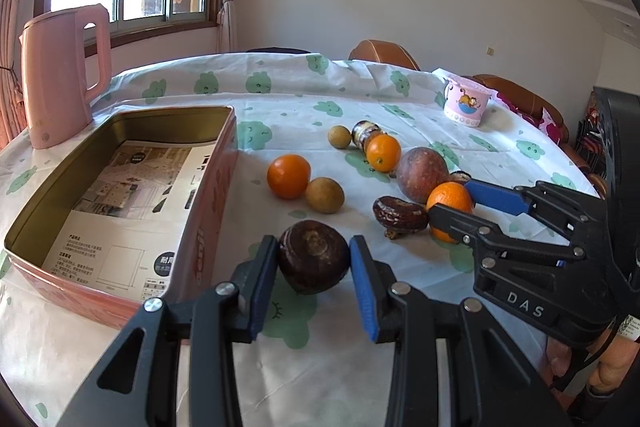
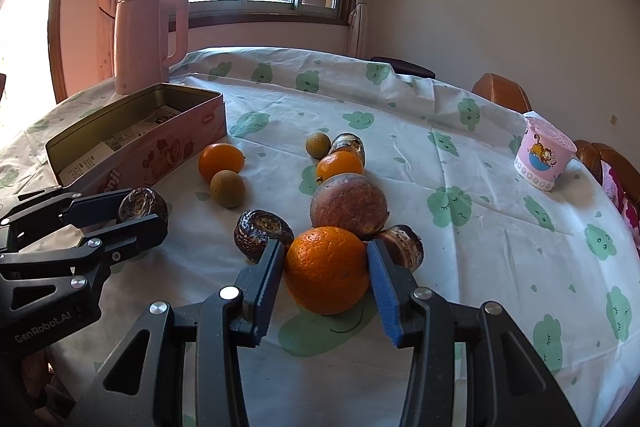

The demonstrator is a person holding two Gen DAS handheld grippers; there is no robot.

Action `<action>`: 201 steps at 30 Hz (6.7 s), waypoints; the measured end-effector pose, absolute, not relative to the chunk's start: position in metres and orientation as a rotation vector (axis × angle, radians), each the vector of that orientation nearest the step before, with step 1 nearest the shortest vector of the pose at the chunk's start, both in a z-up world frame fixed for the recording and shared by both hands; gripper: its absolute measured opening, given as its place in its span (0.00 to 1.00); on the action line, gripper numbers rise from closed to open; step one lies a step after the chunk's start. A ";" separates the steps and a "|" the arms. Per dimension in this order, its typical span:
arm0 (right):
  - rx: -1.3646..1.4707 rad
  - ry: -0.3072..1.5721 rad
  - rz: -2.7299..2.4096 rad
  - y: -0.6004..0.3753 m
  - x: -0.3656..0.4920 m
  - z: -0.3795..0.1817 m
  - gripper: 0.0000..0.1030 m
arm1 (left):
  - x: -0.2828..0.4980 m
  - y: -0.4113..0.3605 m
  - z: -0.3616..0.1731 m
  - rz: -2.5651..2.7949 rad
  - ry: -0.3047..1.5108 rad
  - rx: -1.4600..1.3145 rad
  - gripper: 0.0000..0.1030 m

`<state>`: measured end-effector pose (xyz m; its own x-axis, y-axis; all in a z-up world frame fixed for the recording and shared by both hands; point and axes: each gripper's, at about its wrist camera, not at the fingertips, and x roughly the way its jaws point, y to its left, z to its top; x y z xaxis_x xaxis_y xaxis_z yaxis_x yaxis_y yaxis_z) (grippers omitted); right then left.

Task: Organize fruits
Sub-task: 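Lift the dark fruit with the left tool while the right tool lifts the orange toward the tin, then lower both held fruits into the tin and open both tools, then withdraw both tools from the tin toward the remaining fruits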

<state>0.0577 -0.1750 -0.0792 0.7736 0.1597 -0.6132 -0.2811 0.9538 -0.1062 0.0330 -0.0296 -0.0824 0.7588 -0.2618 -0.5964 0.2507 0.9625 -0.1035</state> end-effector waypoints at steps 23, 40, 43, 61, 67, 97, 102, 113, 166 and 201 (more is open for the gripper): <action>-0.117 0.501 0.337 -0.185 0.039 -0.070 0.43 | 0.020 -0.031 -0.070 -0.242 0.538 0.009 0.37; -0.092 0.406 0.359 -0.190 0.027 -0.066 0.43 | 0.013 -0.033 -0.064 -0.208 0.478 0.034 0.37; -0.087 0.392 0.362 -0.191 0.025 -0.065 0.43 | 0.011 -0.033 -0.062 -0.202 0.464 0.040 0.37; -0.084 0.303 0.366 -0.194 0.012 -0.061 0.43 | 0.003 -0.034 -0.053 -0.159 0.380 0.074 0.37; -0.087 0.278 0.366 -0.194 0.009 -0.061 0.43 | 0.001 -0.034 -0.051 -0.143 0.359 0.085 0.37; -0.116 0.275 0.540 -0.132 0.038 -0.014 0.43 | 0.037 0.040 -0.039 0.017 0.443 0.023 0.37; -0.125 0.307 0.605 -0.101 0.058 -0.008 0.43 | 0.051 0.069 -0.041 0.049 0.484 -0.005 0.37; -0.157 0.424 0.681 -0.036 0.097 -0.028 0.43 | 0.090 0.096 -0.052 0.045 0.603 -0.023 0.37; -0.077 0.480 0.572 -0.057 0.111 -0.045 0.73 | 0.084 0.091 -0.052 0.071 0.593 -0.046 0.89; -0.059 0.752 0.309 -0.228 0.095 -0.086 0.58 | 0.068 -0.065 -0.066 -0.260 0.648 0.101 0.91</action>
<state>0.0947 -0.2284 -0.0861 0.6873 0.2547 -0.6802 -0.2970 0.9532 0.0568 0.0681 -0.0646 -0.0660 0.7659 -0.2076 -0.6085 0.2705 0.9627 0.0121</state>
